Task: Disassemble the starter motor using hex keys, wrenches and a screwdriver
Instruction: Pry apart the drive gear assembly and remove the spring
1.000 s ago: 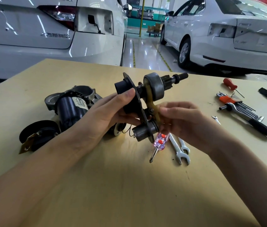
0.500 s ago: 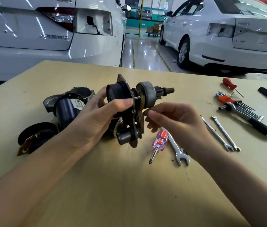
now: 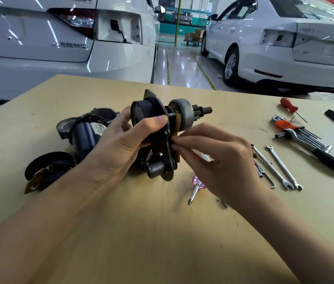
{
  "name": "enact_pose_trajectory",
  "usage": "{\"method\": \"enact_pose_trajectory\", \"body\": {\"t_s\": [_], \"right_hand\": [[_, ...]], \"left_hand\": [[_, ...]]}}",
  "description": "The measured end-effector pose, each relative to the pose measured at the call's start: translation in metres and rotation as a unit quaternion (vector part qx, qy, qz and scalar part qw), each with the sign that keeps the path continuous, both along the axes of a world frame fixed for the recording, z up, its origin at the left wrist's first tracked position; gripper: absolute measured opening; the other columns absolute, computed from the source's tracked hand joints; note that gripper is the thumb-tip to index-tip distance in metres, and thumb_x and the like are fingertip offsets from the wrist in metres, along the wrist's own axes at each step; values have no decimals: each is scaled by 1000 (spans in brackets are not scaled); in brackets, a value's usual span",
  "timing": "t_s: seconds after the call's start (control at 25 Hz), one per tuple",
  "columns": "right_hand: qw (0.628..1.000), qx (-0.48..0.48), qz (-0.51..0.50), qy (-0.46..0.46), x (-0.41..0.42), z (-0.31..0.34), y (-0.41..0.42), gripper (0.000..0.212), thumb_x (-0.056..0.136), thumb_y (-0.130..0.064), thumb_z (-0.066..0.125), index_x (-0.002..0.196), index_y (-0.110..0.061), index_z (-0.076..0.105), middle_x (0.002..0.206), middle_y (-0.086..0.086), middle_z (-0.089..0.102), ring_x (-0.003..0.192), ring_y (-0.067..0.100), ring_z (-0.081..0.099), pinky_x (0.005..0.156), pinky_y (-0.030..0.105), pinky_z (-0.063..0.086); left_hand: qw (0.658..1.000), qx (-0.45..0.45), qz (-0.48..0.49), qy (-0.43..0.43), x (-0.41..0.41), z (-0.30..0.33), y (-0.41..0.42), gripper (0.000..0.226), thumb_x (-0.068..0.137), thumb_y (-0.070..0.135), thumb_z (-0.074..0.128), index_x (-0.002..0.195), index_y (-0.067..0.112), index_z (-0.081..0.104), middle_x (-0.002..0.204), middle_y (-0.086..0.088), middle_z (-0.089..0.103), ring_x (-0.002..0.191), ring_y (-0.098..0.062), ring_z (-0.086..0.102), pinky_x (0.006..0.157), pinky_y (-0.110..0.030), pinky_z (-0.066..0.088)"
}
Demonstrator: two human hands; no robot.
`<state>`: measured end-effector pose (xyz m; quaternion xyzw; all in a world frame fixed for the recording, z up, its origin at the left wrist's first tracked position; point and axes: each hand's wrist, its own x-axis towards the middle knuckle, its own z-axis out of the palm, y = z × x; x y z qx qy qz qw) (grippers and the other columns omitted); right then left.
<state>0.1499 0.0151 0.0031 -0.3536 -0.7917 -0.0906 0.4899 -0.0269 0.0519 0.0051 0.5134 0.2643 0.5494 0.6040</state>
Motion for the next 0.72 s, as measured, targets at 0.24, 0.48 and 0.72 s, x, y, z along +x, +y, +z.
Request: {"method": "enact_pose_trajectory", "body": {"t_s": [0.24, 0.48, 0.72], "right_hand": [[988, 73, -70, -119, -8, -4, 5, 7, 89, 1, 60, 89, 3, 67, 85, 16, 61, 71, 31, 59, 67, 42, 50], [993, 40, -87, -68, -2, 9, 2, 15, 93, -6, 48, 93, 5, 58, 91, 17, 55, 72, 26, 53, 67, 34, 46], [925, -342, -166, -21, 80, 27, 20, 12, 95, -14, 54, 84, -16, 57, 73, -4, 53, 63, 4, 45, 61, 17, 36]], "left_hand": [[1000, -2, -6, 0, 0, 2, 0, 38, 64, 30, 73, 89, 8, 57, 79, -1, 65, 78, -16, 66, 68, -27, 54], [1000, -14, 9, 8, -1, 1, 2, 45, 62, 33, 74, 96, 8, 59, 88, -4, 67, 86, -19, 68, 78, -31, 55], [1000, -9, 11, 10, -3, -2, 3, 38, 63, 33, 75, 91, 12, 60, 83, -4, 69, 81, -22, 69, 72, -29, 55]]}}
